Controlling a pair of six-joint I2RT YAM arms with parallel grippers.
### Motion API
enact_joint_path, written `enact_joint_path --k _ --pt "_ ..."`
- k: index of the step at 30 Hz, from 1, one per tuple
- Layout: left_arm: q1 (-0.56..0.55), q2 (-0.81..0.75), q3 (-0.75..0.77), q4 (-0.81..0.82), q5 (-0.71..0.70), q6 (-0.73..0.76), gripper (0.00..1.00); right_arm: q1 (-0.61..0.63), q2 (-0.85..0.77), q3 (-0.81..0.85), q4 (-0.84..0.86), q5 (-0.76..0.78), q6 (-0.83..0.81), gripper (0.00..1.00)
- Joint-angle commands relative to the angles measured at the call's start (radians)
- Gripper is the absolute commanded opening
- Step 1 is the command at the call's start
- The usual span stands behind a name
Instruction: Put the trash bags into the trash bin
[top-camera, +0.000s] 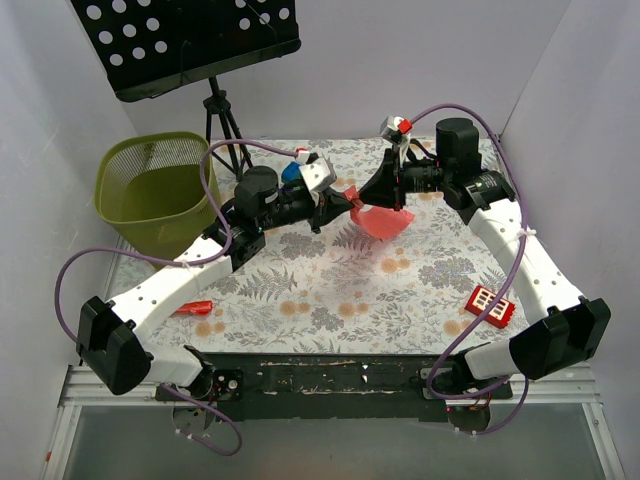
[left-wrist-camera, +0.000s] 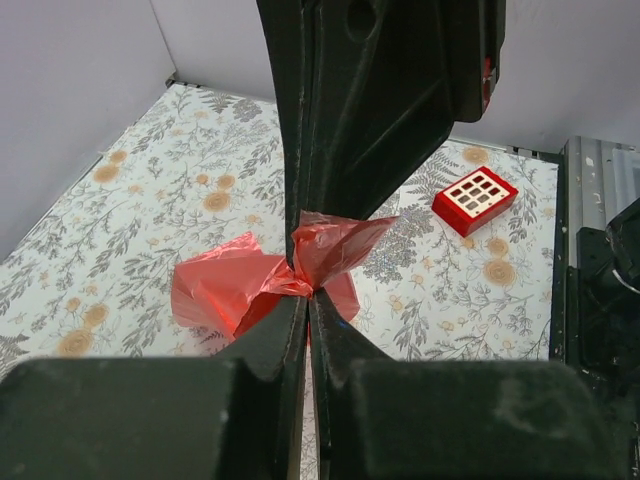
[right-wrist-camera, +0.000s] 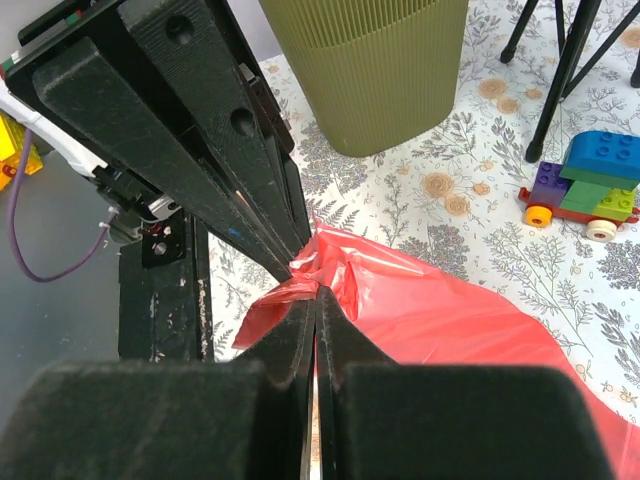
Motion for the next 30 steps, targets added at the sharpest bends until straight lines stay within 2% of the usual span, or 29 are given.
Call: enact_joint_path --k 1,14,22,23,26,28,30 --pt "-0.002 -0.033 0.034 0.006 0.02 0.04 0.0 0.003 -0.008 0.014 0.03 -0.005 -0.003 0.01" --pt "0.016 -0.14 -0.021 -0.071 -0.049 0.103 0.0 -0.035 -0.004 0.047 -0.098 0.098 -0.158 0.01" --pt "0.014 -0.153 -0.04 -0.071 -0.063 0.112 0.0 -0.034 -0.007 0.043 -0.07 0.089 -0.135 0.01" --pt "0.014 -0.153 -0.04 -0.071 -0.055 0.115 0.0 -0.034 -0.004 0.047 -0.069 0.068 -0.134 0.06" --pt "0.014 -0.14 -0.043 -0.071 -0.026 0.121 0.0 -0.025 0.015 0.061 -0.041 -0.001 -0.093 0.38" --pt "0.013 -0.13 -0.037 -0.069 -0.012 0.124 0.0 -0.015 0.024 0.066 -0.002 -0.047 -0.048 0.45" --pt "0.013 -0.119 -0.031 -0.069 -0.006 0.135 0.0 0.003 0.039 0.089 -0.005 -0.06 -0.04 0.46"
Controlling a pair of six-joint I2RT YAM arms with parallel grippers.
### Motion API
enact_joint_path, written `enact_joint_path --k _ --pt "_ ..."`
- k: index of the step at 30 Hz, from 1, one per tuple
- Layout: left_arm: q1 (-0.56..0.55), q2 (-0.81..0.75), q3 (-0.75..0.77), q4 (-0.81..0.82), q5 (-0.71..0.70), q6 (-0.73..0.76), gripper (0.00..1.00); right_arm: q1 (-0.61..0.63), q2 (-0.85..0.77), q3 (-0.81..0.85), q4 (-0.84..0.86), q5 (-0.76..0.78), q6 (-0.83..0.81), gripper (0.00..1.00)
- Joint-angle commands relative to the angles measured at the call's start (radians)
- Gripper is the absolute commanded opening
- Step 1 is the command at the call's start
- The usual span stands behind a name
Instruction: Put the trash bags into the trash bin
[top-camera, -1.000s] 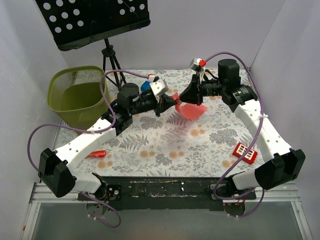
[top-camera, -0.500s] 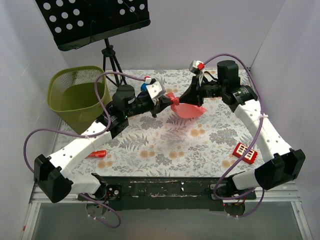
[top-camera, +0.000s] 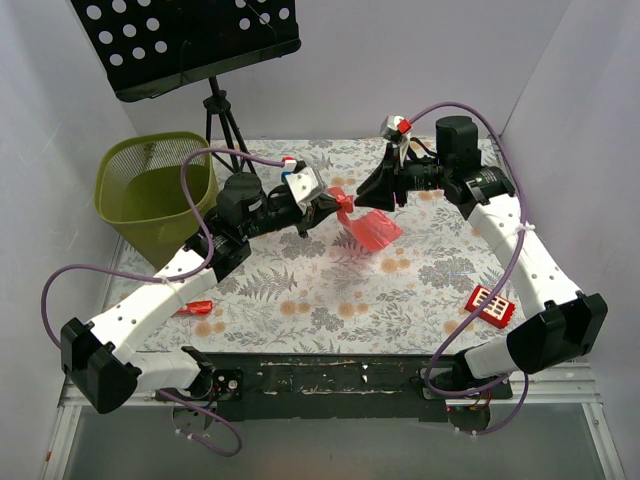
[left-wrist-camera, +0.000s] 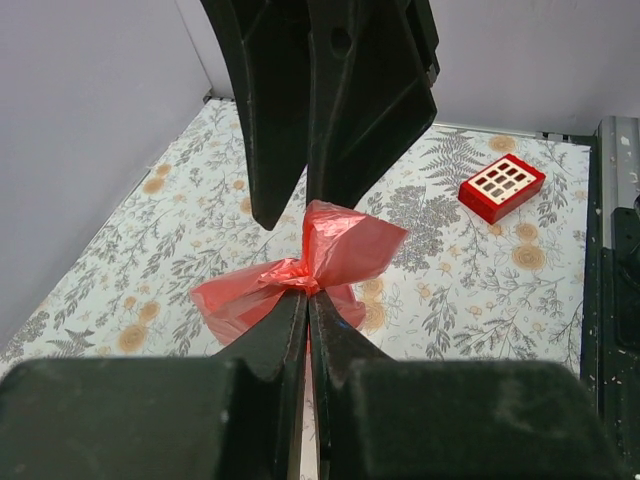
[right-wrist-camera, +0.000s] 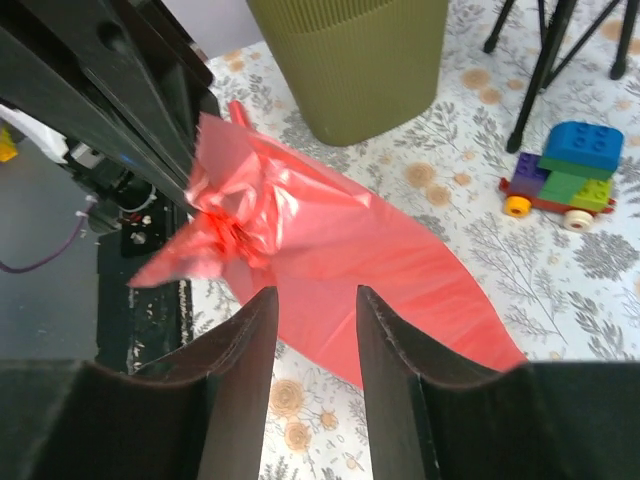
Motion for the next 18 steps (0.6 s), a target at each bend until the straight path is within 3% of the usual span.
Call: enact_joint_path --k 1,9,13,14,18 --pt "0.004 0.011 0.011 -0.003 0.028 0.029 0.0 0.034 0.027 0.082 0.057 -0.078 0.045 0.46" --pt "0.003 0.018 0.018 -0.003 0.028 0.052 0.0 0.06 0.056 0.092 0.099 -0.095 0.063 0.43" --pt "0.006 0.019 0.018 0.002 0.01 0.055 0.0 0.067 0.062 0.093 0.076 -0.116 0.043 0.06" --pt "0.004 0.021 0.017 0.0 -0.001 0.055 0.0 0.067 0.062 0.092 0.073 -0.12 0.034 0.01" --pt "0.004 0.012 0.014 -0.004 -0.071 0.063 0.0 0.059 0.048 0.099 0.04 -0.117 0.008 0.01"
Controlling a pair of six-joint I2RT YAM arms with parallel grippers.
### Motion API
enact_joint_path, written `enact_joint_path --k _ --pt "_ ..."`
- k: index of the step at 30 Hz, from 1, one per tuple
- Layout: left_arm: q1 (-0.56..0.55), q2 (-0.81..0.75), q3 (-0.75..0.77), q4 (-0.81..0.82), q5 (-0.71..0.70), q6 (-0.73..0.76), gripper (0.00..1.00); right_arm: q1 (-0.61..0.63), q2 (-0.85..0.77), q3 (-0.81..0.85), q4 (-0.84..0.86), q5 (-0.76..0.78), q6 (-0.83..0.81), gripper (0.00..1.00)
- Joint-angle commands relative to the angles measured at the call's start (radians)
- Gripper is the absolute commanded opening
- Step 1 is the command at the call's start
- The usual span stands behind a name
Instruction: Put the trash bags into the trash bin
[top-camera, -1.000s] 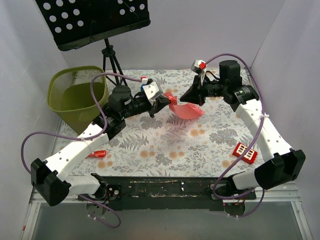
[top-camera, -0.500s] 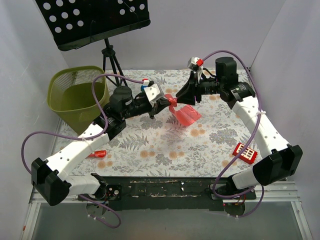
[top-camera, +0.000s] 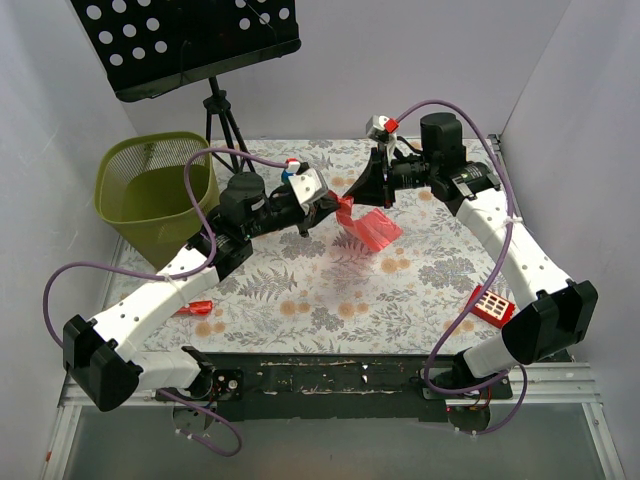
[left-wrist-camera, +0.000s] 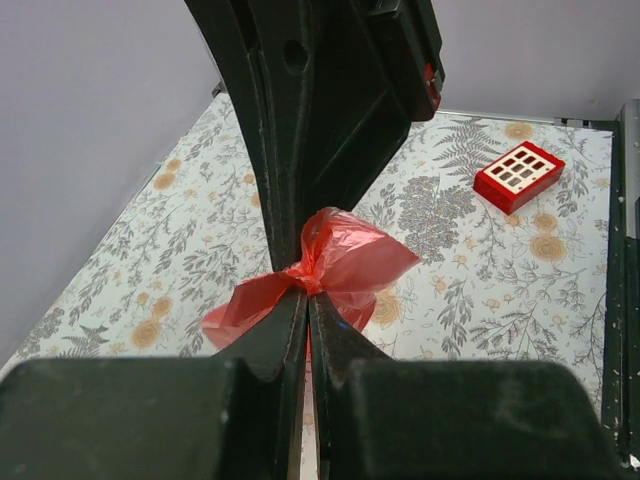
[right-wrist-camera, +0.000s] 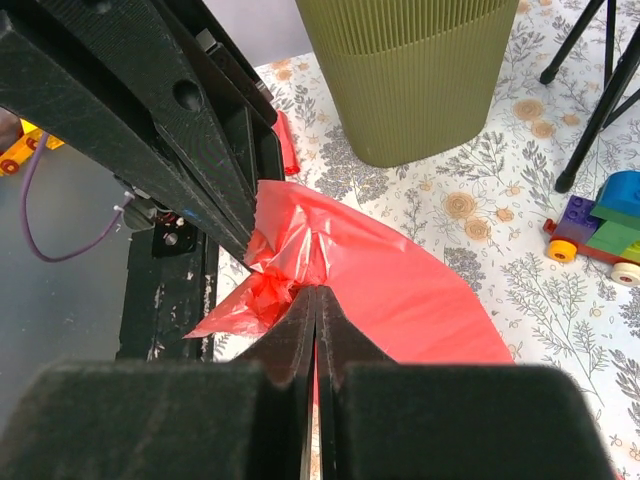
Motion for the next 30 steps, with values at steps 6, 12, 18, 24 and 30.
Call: enact_joint_path --k 6,12,18,24,30 --pt "0.01 -0.057 -0.02 -0.044 -0.095 0.037 0.0 -0.021 -0.04 0.062 -0.056 0.029 -0.078 0.01" --pt "0.01 -0.072 -0.035 -0.052 -0.072 0.07 0.0 -0.014 -0.048 0.059 -0.076 0.001 -0.118 0.05" --pt "0.012 -0.049 -0.011 -0.043 -0.029 0.025 0.0 0.052 -0.05 0.088 -0.128 0.03 -0.222 0.42" --pt "0.012 -0.038 -0.002 -0.041 -0.024 0.024 0.0 0.086 -0.04 0.075 -0.078 0.035 -0.19 0.33" --pt "0.009 -0.05 -0.002 -0.037 -0.054 0.032 0.0 0.088 -0.056 0.055 -0.085 0.107 -0.213 0.38"
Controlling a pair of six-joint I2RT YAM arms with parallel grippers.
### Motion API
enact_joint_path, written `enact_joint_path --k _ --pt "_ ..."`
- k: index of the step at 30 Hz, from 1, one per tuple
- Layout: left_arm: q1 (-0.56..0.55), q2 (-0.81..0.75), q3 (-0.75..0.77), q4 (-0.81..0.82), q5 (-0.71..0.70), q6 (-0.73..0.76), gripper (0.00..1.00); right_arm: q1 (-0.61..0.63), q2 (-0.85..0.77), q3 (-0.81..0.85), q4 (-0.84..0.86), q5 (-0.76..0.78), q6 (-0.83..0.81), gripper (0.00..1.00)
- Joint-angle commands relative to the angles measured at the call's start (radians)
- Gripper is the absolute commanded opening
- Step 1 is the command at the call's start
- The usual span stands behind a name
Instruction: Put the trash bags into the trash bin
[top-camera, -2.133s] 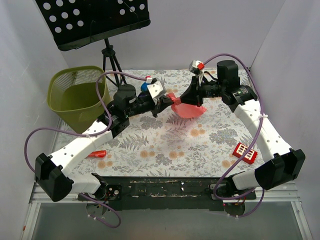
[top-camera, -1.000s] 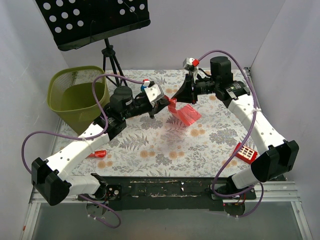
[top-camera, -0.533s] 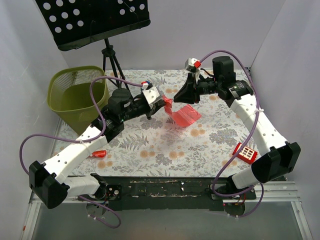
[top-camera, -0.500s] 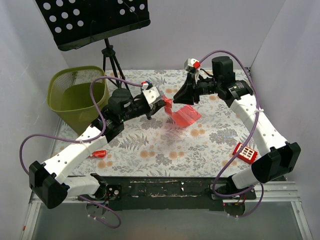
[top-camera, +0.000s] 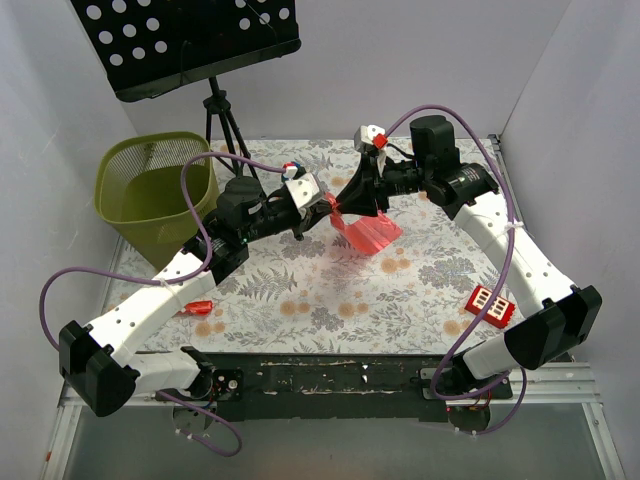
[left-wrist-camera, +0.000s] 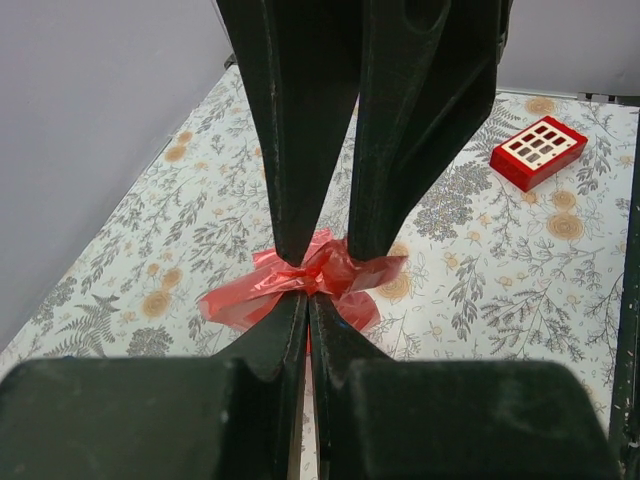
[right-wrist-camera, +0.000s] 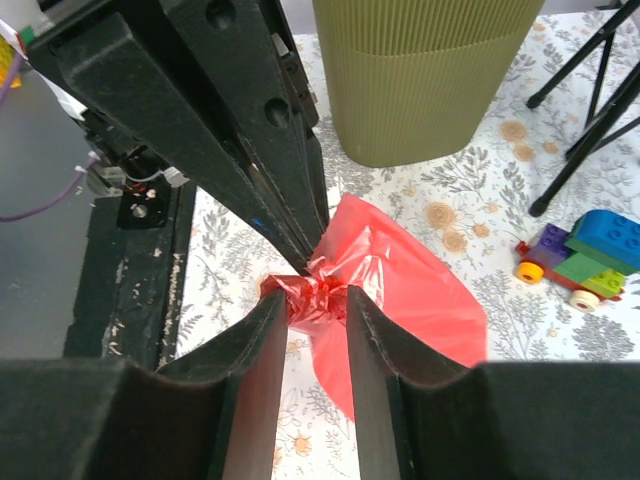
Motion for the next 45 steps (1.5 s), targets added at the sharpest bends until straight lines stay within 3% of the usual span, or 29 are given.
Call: enact_joint_path --k 1,3,8,9,18,29,38,45 --pt "0.006 -0.022 0.027 0.011 -0.016 0.004 0.0 0.007 -0.039 0.006 0.02 0.054 -0.027 0.39" --pt "0.004 -0.025 0.022 0.011 -0.015 -0.001 0.0 0.007 -0.043 -0.001 0.023 0.055 -0.029 0.36" --pt "0.006 -0.025 0.021 0.02 -0.019 -0.007 0.0 0.007 -0.039 -0.003 0.032 0.037 -0.015 0.04" --pt "0.004 -0.025 0.019 0.02 -0.024 -0.007 0.0 0.007 -0.037 0.0 0.03 0.031 -0.015 0.01" --pt "0.006 -0.074 -0.008 -0.006 -0.145 0.01 0.0 -0.065 -0.073 -0.018 -0.005 0.109 -0.035 0.01" --pt "0.006 -0.079 -0.021 -0.007 -0.127 0.004 0.0 -0.077 -0.08 -0.037 0.023 0.121 -0.007 0.01" --pt "0.007 -0.134 -0.059 -0.058 -0.17 0.071 0.0 -0.111 -0.125 -0.074 0.03 0.322 -0.061 0.01" --pt "0.007 -0.14 -0.07 -0.046 -0.17 0.059 0.0 -0.119 -0.128 -0.074 0.021 0.359 -0.052 0.01"
